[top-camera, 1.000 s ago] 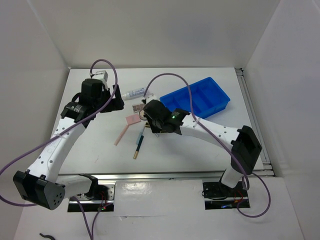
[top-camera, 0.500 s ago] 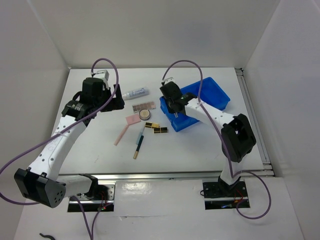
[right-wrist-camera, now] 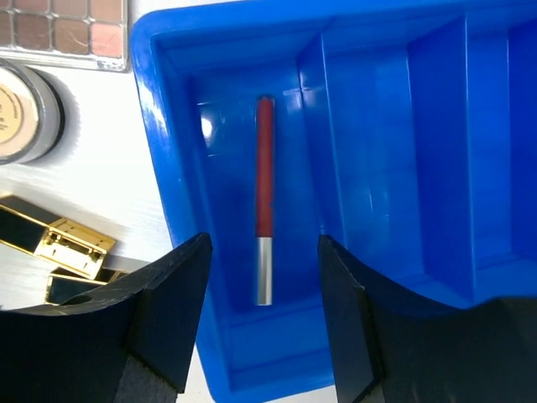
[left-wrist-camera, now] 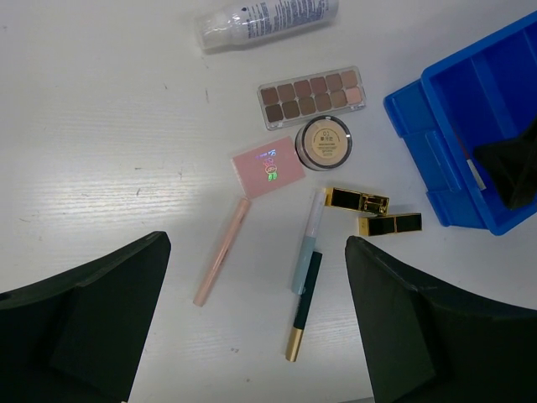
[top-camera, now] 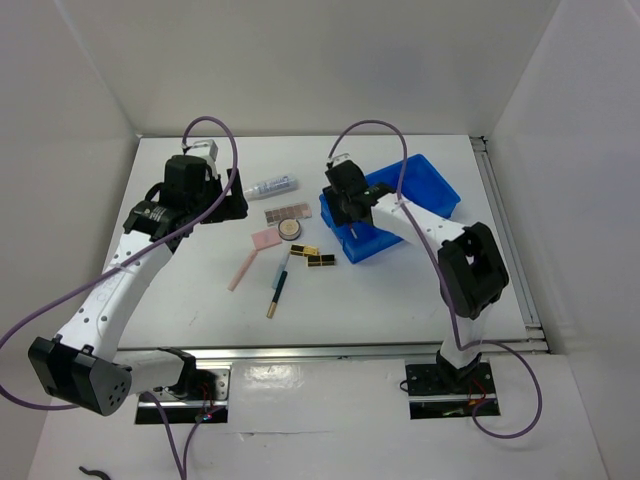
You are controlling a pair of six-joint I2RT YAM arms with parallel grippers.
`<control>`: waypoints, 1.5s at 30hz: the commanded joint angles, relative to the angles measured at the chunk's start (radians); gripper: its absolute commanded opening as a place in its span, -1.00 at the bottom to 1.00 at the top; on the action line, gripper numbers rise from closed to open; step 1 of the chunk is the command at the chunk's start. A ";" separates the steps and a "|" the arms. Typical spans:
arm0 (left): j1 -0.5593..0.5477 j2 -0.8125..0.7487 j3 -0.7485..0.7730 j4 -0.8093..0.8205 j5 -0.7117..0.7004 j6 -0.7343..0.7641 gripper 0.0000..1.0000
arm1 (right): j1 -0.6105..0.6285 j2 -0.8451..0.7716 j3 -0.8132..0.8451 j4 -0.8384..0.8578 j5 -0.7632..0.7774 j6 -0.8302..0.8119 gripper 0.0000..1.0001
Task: Organize the makeup
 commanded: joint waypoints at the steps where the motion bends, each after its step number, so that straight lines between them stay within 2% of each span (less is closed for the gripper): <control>1: -0.002 -0.010 0.034 0.005 -0.009 0.019 1.00 | 0.001 -0.071 0.053 -0.002 -0.011 0.050 0.23; 6: -0.002 -0.032 0.007 0.005 -0.019 0.010 1.00 | 0.093 -0.143 0.029 -0.060 -0.118 0.175 0.20; 10: -0.002 -0.050 0.007 0.005 -0.038 0.010 1.00 | 0.211 -0.118 0.000 -0.083 -0.180 0.317 0.45; 11: -0.002 -0.050 0.007 0.005 -0.038 0.010 1.00 | 0.248 -0.095 -0.012 -0.083 -0.190 0.340 0.61; 14: -0.002 -0.059 0.007 -0.004 -0.038 0.010 1.00 | 0.303 -0.049 -0.025 -0.065 -0.224 0.402 0.67; 21: -0.002 -0.070 -0.012 -0.004 -0.047 0.019 1.00 | 0.369 0.112 0.020 -0.033 -0.280 0.443 0.62; 30: -0.002 -0.079 -0.021 -0.013 -0.056 0.028 1.00 | 0.432 0.228 0.072 -0.033 -0.280 0.475 0.48; 33: -0.002 -0.088 -0.021 -0.013 -0.056 0.028 1.00 | 0.443 0.262 0.095 -0.065 -0.241 0.494 0.31; 37: -0.002 -0.088 -0.021 -0.013 -0.065 0.028 1.00 | 0.452 0.273 0.109 -0.111 -0.183 0.514 -0.04; 38: -0.002 -0.088 -0.021 -0.013 -0.065 0.028 1.00 | 0.452 0.273 0.109 -0.125 -0.159 0.527 -0.19; 41: -0.002 -0.088 -0.021 -0.013 -0.065 0.028 1.00 | 0.452 0.252 0.089 -0.158 -0.128 0.551 -0.45; 42: -0.002 -0.088 -0.021 -0.013 -0.065 0.028 1.00 | 0.452 0.239 0.076 -0.158 -0.119 0.560 -0.60; 45: -0.002 -0.088 -0.030 -0.013 -0.056 0.028 1.00 | 0.452 0.193 0.050 -0.181 -0.096 0.560 -0.80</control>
